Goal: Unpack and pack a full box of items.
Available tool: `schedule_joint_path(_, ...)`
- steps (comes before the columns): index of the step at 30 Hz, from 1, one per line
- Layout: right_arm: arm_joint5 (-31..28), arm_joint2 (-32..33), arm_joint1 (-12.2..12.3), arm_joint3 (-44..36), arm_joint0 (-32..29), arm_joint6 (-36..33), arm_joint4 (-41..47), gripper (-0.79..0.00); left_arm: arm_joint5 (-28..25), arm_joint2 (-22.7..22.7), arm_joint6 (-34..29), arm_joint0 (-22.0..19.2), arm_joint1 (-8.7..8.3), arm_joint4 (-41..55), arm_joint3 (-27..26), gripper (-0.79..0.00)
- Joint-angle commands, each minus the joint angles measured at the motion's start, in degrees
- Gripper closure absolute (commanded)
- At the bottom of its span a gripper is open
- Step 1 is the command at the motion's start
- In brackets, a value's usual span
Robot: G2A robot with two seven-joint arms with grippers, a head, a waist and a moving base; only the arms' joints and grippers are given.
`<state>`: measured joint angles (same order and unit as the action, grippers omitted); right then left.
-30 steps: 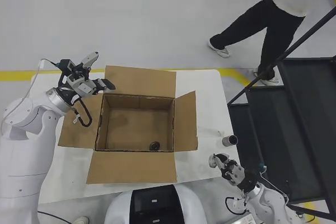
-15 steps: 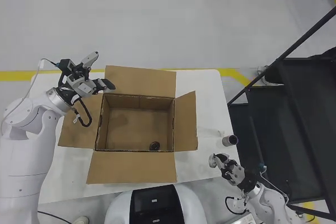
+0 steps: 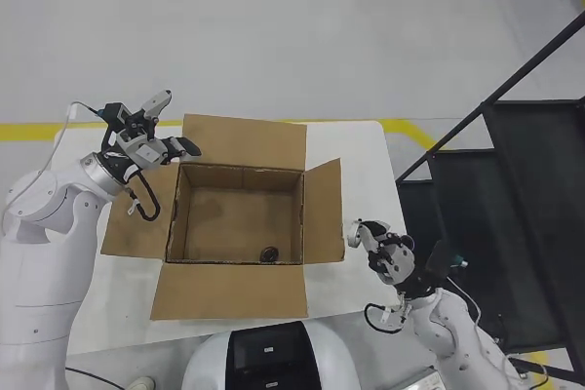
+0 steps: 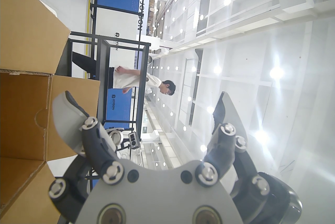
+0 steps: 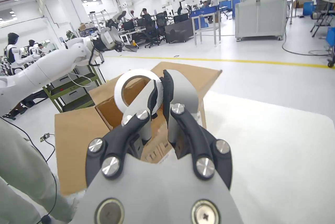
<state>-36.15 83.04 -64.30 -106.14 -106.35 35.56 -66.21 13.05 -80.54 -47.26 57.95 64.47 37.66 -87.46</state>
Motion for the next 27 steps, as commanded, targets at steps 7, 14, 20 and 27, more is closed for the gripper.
schedule_joint_path(7, 4.51, -7.94, -0.97, 2.53, 7.84, -7.12, -5.89, 0.000, 0.00, 0.00, 0.00, 0.00, 0.00, 0.00, 0.00, -0.785)
schedule_joint_path(14, 11.09, -13.22, -1.87, 4.86, 12.41, -8.89, -12.72, 0.000, 0.00, 0.00, 0.00, 0.00, 0.00, 0.00, 0.00, -0.785)
schedule_joint_path(20, 13.84, -16.24, -2.44, 5.03, 14.46, -10.35, -14.74, -0.785, 0.00, 0.00, 0.00, 0.00, 0.00, 0.00, 0.00, -0.785)
schedule_joint_path(27, 14.94, -18.37, -2.95, 5.36, 16.30, -9.86, -14.61, -0.785, 0.00, 0.00, 0.00, 0.00, 0.00, 0.00, 0.00, -0.785)
